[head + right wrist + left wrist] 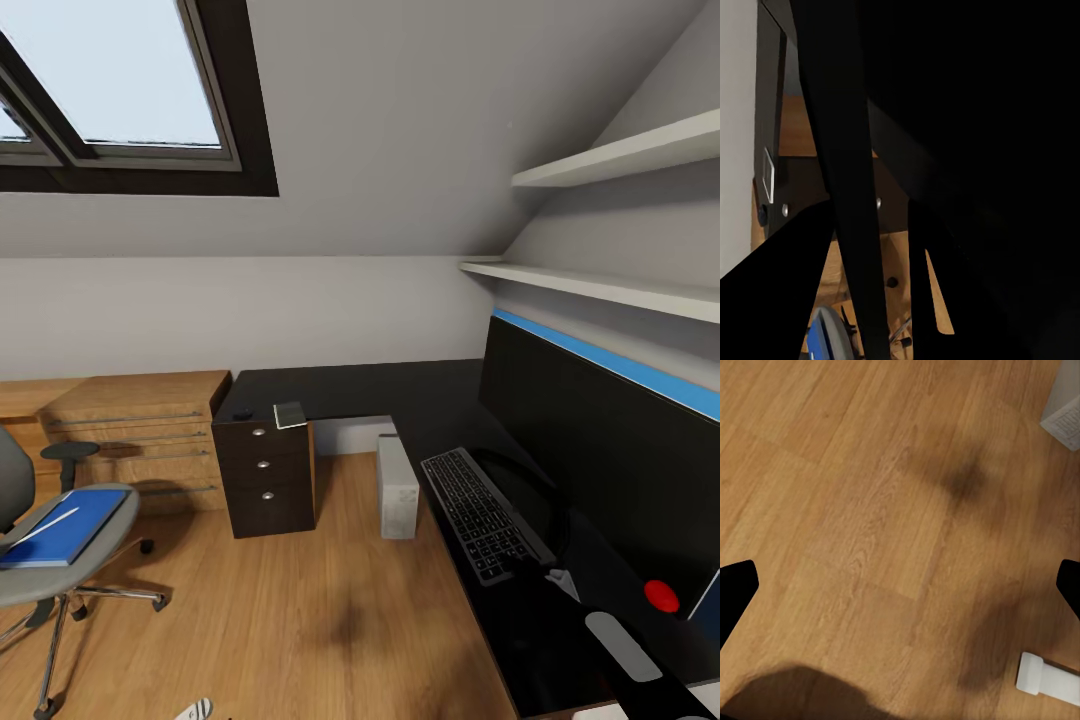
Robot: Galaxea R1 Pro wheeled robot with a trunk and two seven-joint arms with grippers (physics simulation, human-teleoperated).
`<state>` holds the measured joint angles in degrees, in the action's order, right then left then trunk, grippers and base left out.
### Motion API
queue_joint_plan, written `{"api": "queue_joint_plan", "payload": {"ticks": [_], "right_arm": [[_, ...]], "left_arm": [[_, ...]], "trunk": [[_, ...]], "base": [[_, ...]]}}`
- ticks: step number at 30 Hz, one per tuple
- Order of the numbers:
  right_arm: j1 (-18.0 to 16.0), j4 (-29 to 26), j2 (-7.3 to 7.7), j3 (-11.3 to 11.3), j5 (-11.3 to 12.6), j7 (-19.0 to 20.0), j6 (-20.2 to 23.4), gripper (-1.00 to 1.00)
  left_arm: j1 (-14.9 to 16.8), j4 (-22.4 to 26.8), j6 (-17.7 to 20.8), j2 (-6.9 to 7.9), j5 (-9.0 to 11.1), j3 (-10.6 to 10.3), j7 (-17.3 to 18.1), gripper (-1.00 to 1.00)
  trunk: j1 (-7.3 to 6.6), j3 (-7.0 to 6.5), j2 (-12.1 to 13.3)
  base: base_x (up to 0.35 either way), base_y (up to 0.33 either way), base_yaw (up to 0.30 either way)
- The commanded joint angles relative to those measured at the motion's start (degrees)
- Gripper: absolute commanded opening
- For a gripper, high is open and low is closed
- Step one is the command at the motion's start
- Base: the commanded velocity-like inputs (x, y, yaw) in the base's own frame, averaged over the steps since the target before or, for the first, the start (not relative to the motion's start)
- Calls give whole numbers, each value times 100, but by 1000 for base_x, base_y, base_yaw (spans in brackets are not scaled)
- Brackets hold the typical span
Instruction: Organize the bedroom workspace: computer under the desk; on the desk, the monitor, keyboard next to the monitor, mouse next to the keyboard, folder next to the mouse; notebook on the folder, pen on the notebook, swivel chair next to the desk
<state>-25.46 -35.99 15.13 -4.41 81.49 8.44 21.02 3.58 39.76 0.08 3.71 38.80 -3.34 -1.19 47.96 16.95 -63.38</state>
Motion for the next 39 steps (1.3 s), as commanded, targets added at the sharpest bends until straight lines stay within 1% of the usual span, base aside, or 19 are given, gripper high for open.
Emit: {"api": "queue_joint_plan", "payload": {"ticks": [1, 23, 37, 39], "right_arm": [[-3, 13, 7, -25, -43, 0, -5, -100], [-3, 13, 10, -16, -37, 0, -1, -100], [-3, 13, 16, -7, -31, 0, -1, -100], [-3, 13, 16, -7, -30, 1, -1, -100]], "left_arm": [[2, 6, 1, 7, 57, -26, -13, 100], [2, 6, 1, 7, 57, -26, -13, 100], [2, 6, 1, 7, 57, -26, -13, 100], [2, 6, 1, 7, 57, -26, -13, 100]], "trunk": [[0, 8, -4], [0, 8, -4], [308, 259, -566], [308, 259, -566]], "base": [[0, 0, 0], [0, 0, 0], [0, 0, 0], [0, 0, 0]]}}
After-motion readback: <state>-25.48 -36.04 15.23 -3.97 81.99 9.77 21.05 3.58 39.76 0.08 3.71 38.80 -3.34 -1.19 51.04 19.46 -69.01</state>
